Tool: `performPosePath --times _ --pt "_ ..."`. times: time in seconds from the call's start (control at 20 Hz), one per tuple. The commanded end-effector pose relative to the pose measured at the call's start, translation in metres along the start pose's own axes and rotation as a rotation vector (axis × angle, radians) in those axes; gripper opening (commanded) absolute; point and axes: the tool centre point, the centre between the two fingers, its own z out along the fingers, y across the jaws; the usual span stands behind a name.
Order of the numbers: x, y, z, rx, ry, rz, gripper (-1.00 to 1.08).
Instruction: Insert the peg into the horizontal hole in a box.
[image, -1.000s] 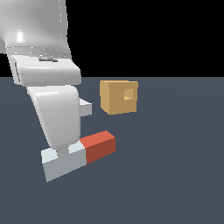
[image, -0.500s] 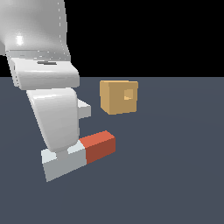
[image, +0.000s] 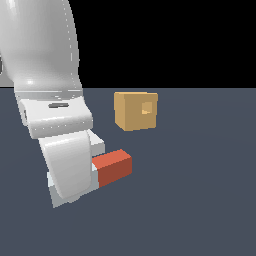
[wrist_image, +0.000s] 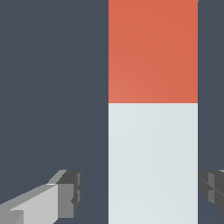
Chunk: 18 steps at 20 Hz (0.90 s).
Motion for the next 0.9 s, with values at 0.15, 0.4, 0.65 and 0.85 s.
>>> performPosePath --times 0.15,0.4,0.65,0.85 --pt "0.0004 0.0003 0.0117 0.0 0.001 0.0 1.0" --pt "0.0004 0.0003 0.012 0.0 0.001 0.0 -1.0" --pt "0.0004 0.0003 0.012 0.0 0.001 0.0 -1.0" --pt "0.0008 0.0011 0.0112 -0.001 0.001 -0.003 -1.0"
